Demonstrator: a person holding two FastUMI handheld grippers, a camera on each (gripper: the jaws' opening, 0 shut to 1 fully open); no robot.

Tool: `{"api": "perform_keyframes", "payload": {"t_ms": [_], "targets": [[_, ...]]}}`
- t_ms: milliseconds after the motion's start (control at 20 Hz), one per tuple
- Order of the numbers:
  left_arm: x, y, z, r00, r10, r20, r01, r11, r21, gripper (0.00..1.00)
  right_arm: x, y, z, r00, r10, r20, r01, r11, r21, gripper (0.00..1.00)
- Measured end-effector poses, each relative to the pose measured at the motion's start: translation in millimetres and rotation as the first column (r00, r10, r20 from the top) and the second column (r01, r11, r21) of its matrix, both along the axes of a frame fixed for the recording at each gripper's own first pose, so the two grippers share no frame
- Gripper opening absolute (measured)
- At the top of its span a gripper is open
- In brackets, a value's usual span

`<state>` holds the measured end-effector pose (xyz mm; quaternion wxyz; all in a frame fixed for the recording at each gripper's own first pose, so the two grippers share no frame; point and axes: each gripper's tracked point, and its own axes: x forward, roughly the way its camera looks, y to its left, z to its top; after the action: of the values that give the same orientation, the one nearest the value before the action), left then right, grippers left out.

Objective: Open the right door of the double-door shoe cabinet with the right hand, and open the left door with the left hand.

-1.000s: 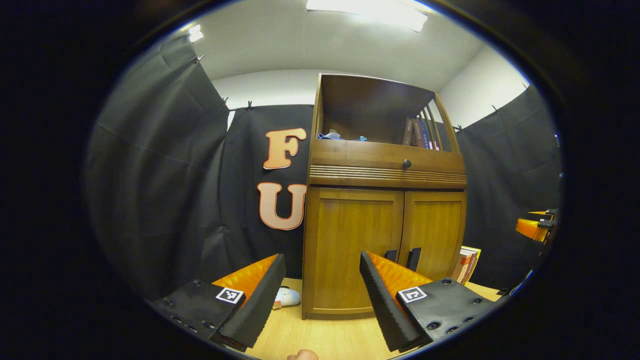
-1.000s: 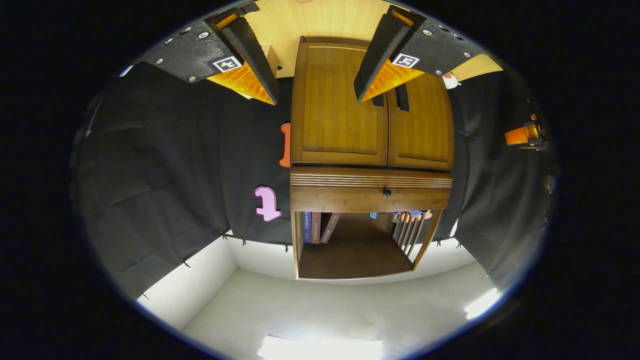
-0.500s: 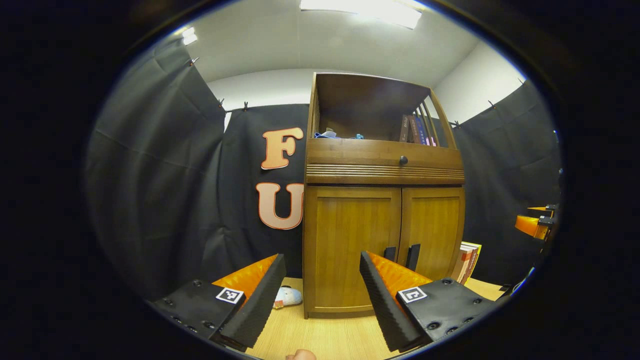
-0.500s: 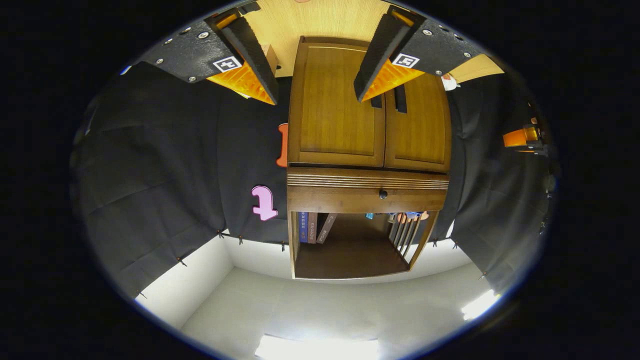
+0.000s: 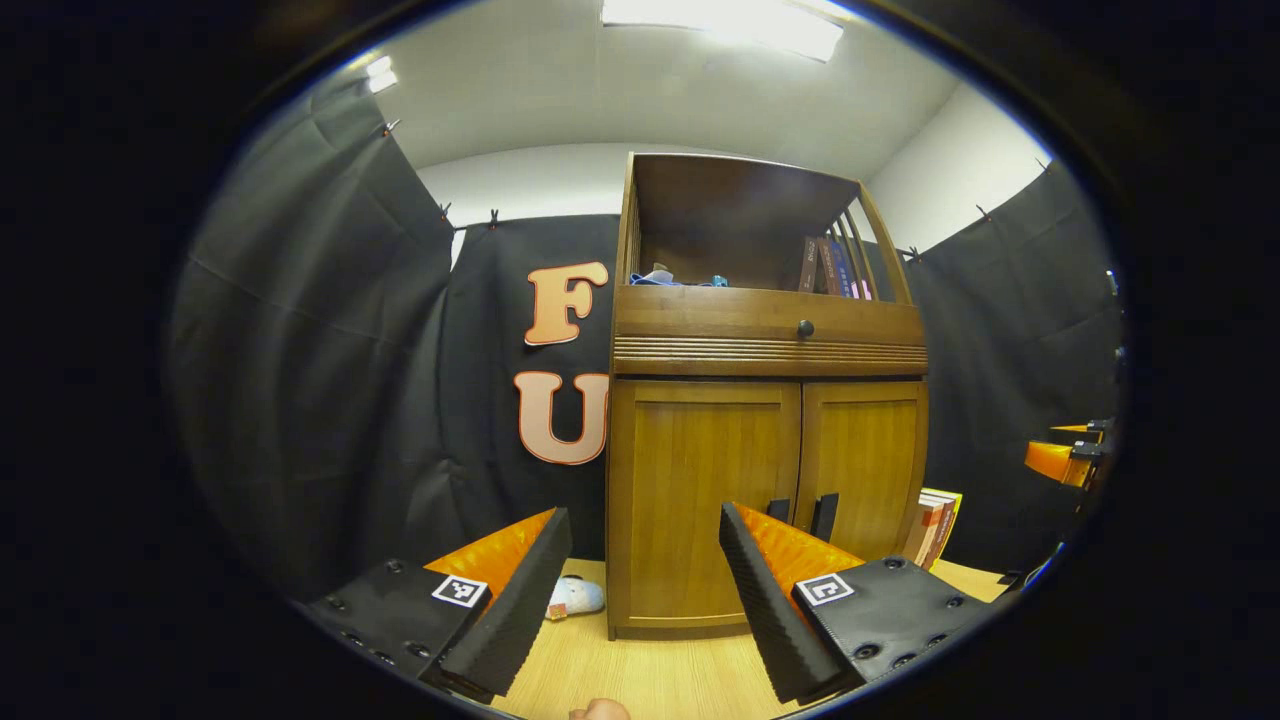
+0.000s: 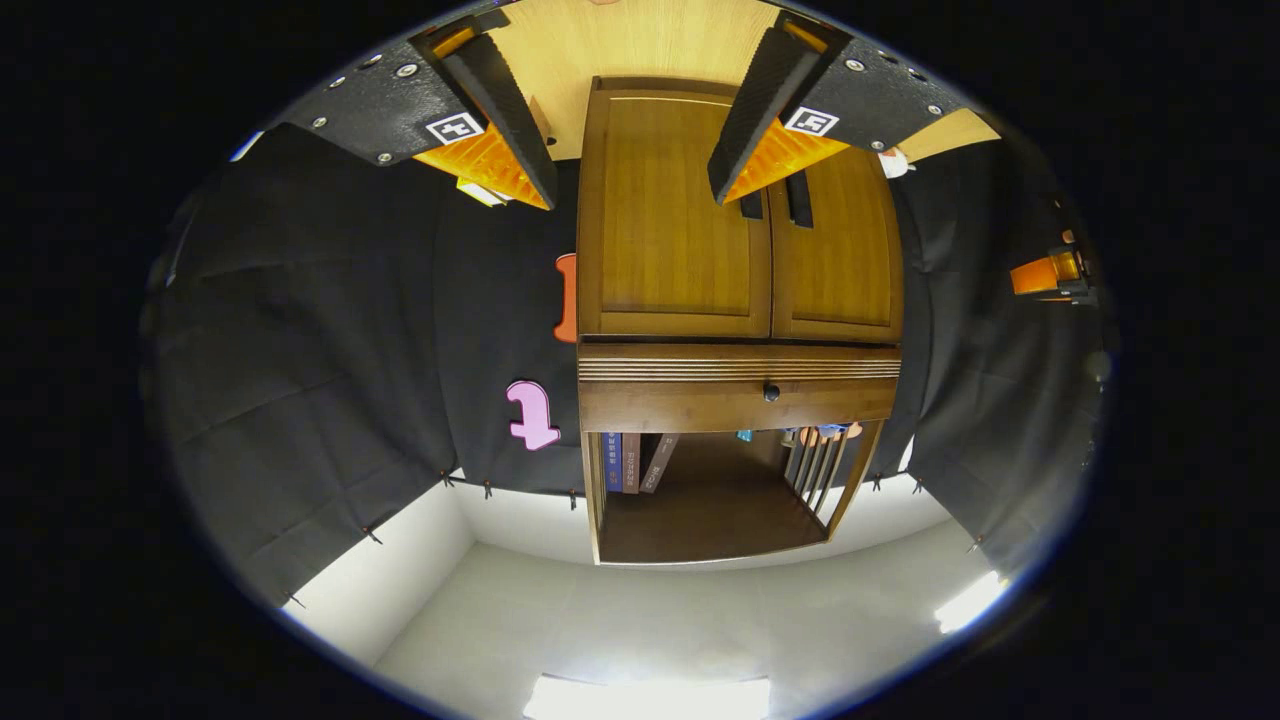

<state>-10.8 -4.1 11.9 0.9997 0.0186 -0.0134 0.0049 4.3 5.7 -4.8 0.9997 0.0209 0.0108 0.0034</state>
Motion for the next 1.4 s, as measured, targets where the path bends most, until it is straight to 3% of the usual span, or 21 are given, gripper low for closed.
{"api": "perform_keyframes", "payload": {"t_ms": [250,600,750,800,900,950,1200,1400], "targets": [[-1.6,-0.3,-0.8,1.000,-0.005,-0.002,0.005,1.000,-0.003,0.96,10.5,7.7,-24.2,1.000,-0.011,-0.014,0.011,1.000,-0.021,0.93],[2.1,5.5,-8.5,1.000,-0.007,-0.018,0.006,1.000,-0.020,0.98,52.6,67.0,-69.6,0.998,0.049,-0.046,-0.052,0.998,-0.047,0.93],[4.7,17.7,-9.3,1.000,0.016,-0.019,-0.016,1.000,-0.016,0.95,67.4,95.6,-93.3,0.994,0.085,-0.075,-0.088,0.995,-0.038,0.93],[6.1,22.0,-9.6,1.000,0.024,-0.019,-0.024,1.000,-0.015,0.96,74.1,102.7,-99.3,0.992,0.091,-0.082,-0.094,0.995,-0.036,0.98],[6.5,29.0,-10.9,0.999,0.038,-0.016,-0.038,0.999,-0.016,0.96,89.7,117.0,-107.8,0.991,0.103,-0.088,-0.107,0.993,-0.039,0.94],[6.2,31.9,-12.0,0.999,0.042,-0.018,-0.042,0.999,-0.018,0.96,97.2,123.6,-112.8,0.990,0.108,-0.095,-0.112,0.993,-0.042,0.98],[10.6,44.0,-16.3,0.998,0.057,-0.031,-0.058,0.998,-0.022,0.95,134.3,149.6,-135.9,0.984,0.124,-0.127,-0.128,0.992,-0.019,0.89],[5.5,57.6,-17.8,0.996,0.080,-0.028,-0.081,0.997,-0.018,0.97,162.9,161.0,-153.9,0.981,0.119,-0.153,-0.120,0.993,0.002,0.96]]}}
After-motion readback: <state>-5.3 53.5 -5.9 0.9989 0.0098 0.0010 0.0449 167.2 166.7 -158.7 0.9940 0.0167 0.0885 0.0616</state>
